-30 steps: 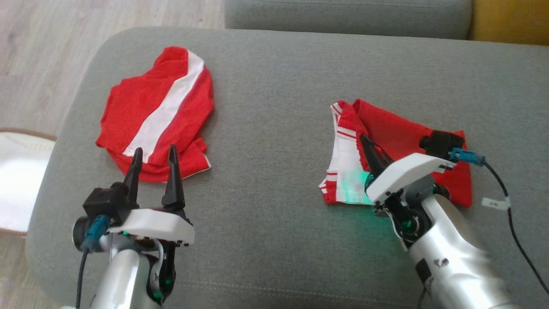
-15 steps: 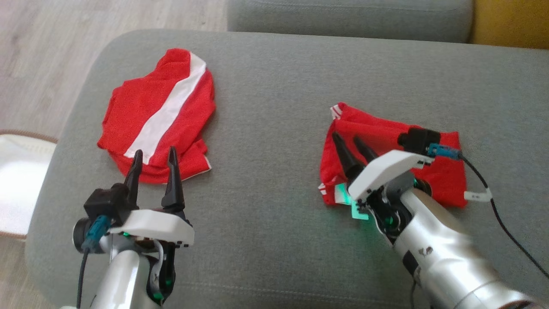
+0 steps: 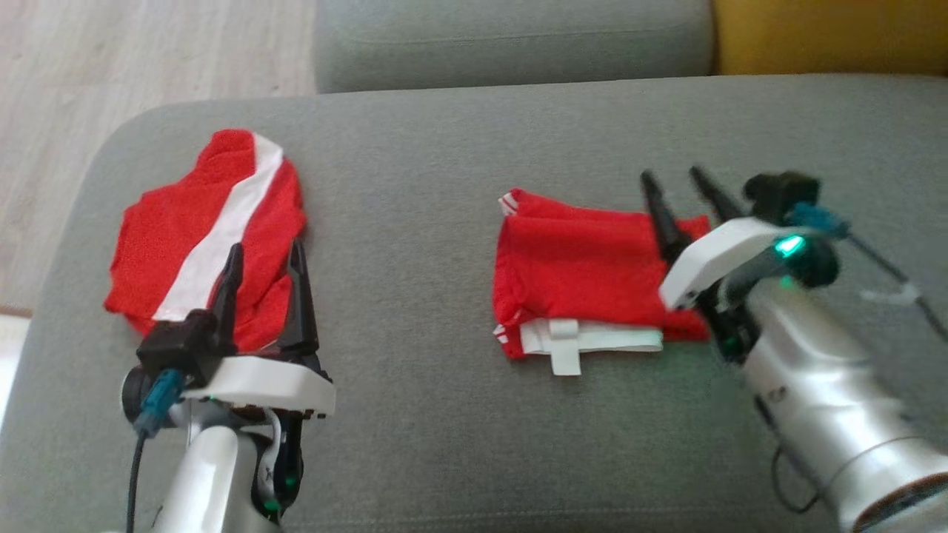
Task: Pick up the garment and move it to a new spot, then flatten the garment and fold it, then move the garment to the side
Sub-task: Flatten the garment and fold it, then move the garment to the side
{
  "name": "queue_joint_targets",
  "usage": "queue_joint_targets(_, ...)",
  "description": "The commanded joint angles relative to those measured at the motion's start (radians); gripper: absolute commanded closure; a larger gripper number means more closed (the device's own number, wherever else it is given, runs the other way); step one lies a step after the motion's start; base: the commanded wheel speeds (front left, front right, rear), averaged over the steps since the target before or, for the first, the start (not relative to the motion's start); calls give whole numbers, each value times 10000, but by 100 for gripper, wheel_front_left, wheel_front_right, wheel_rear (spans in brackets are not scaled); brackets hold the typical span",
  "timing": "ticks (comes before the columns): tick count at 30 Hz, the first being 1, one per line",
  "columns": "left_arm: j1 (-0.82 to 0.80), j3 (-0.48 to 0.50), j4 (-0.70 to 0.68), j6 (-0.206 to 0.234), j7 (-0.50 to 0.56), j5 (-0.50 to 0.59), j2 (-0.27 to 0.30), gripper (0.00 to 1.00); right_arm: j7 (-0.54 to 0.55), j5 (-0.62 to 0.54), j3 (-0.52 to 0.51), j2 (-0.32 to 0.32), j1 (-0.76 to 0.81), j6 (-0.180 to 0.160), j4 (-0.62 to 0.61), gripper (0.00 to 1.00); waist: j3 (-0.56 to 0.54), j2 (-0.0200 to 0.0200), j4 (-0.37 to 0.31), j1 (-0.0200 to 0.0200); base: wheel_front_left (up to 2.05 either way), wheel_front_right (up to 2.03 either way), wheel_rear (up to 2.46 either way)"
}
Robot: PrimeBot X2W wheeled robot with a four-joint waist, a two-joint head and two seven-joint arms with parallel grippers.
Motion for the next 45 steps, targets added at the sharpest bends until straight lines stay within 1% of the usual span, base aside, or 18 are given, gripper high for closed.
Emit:
queue_joint_targets(1,-298,330,-411,64,-120,83,49,0,-130,-299,-119,-80,-138,65,-545,0,-40,0,-184,0,0,0,0)
queue_joint_targets(5,-221,393,-629,94,-120,130,48,0,-135,-1673,-1487,-517,712,65,-2109,0,7,0,-452,0,0,0,0)
queue_joint_targets(8,-175,429,-815,54,-120,159,48,0,-137,-2804,-2594,-510,1591,65,-3326,0,61,0,-602,0,0,0,0)
queue_joint_targets(11,-73,402,-987,16,-120,278,48,0,-137,-3716,-3578,-200,2478,65,-4305,0,122,0,-709,0,0,0,0)
queue_joint_targets(15,105,351,-1111,8,-120,322,48,0,-138,-4616,-4457,255,3389,65,-5258,0,211,0,-765,0,0,0,0)
queue_joint_targets(18,209,252,-1122,-10,-120,385,48,0,-81,-5054,-4845,499,3843,65,-5801,0,299,0,-770,0,0,0,0)
queue_joint_targets(22,234,171,-1098,-8,-120,382,47,0,126,-5406,-5123,686,4232,65,-6345,0,360,0,-728,0,0,0,0)
queue_joint_targets(27,198,168,-1019,-30,-120,385,47,0,419,-5578,-5313,803,4501,65,-6874,0,364,0,-694,0,0,0,0)
queue_joint_targets(33,127,98,-962,-72,-120,389,47,0,696,-5617,-5537,835,4645,65,-7065,0,451,0,-616,0,0,0,0)
queue_joint_targets(35,79,62,-943,-93,-120,404,47,0,881,-5482,-5633,842,4648,65,-7011,0,563,0,-563,0,0,0,0)
queue_joint_targets(36,53,42,-928,-103,-120,416,47,0,977,-5110,-5674,844,4636,65,-6942,0,629,0,-530,0,0,0,0)
queue_joint_targets(37,25,27,-918,-115,-120,433,47,0,1117,-4672,-5726,845,4610,65,-6817,0,708,0,-498,0,0,0,0)
queue_joint_targets(38,-11,14,-913,-126,-120,446,47,0,1260,-4482,-5751,846,4566,65,-6669,0,799,0,-461,0,0,0,0)
queue_joint_targets(39,-103,-11,-904,-150,-120,474,47,0,1481,-4131,-5822,847,4425,65,-6316,0,991,0,-369,0,0,0,0)
queue_joint_targets(44,-284,-67,-807,-202,-120,539,47,0,1746,-3118,-5689,849,3946,65,-5198,0,1387,0,-177,0,0,0,0)
queue_joint_targets(45,-368,-77,-773,-244,-120,611,47,0,1698,-2912,-5632,849,3714,65,-4705,0,1551,0,-116,0,0,0,0)
